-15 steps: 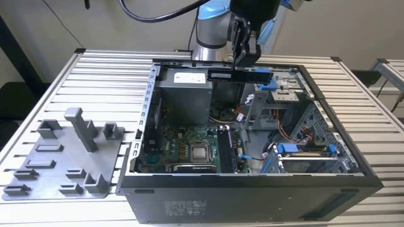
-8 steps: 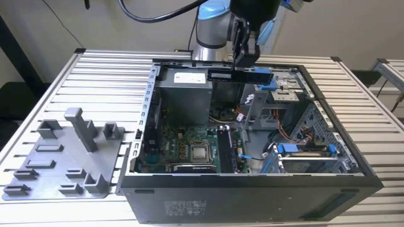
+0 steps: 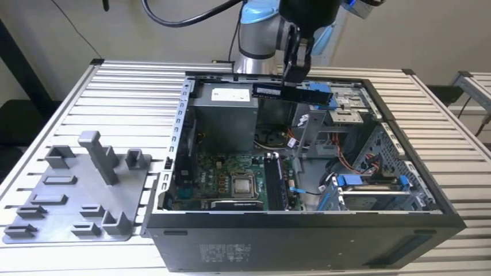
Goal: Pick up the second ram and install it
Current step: 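Insert the second ram into the second slot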
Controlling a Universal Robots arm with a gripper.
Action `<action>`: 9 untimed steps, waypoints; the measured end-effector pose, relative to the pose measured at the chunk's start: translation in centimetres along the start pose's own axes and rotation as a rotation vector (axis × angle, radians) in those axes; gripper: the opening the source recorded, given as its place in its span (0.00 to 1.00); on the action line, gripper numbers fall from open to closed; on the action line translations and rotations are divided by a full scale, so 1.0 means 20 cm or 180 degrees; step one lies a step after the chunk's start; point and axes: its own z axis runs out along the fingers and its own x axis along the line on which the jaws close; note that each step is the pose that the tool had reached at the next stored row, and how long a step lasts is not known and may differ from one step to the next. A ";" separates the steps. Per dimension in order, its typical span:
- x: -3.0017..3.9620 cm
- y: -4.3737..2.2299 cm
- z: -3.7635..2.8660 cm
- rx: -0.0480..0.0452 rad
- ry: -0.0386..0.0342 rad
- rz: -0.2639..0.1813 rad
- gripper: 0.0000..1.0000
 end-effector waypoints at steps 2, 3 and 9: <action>0.000 0.000 0.002 0.0001 -0.0002 0.0114 0.14; 0.000 0.000 0.003 0.0002 -0.0004 0.0171 0.14; 0.000 0.000 0.008 0.0006 -0.0011 0.0512 0.14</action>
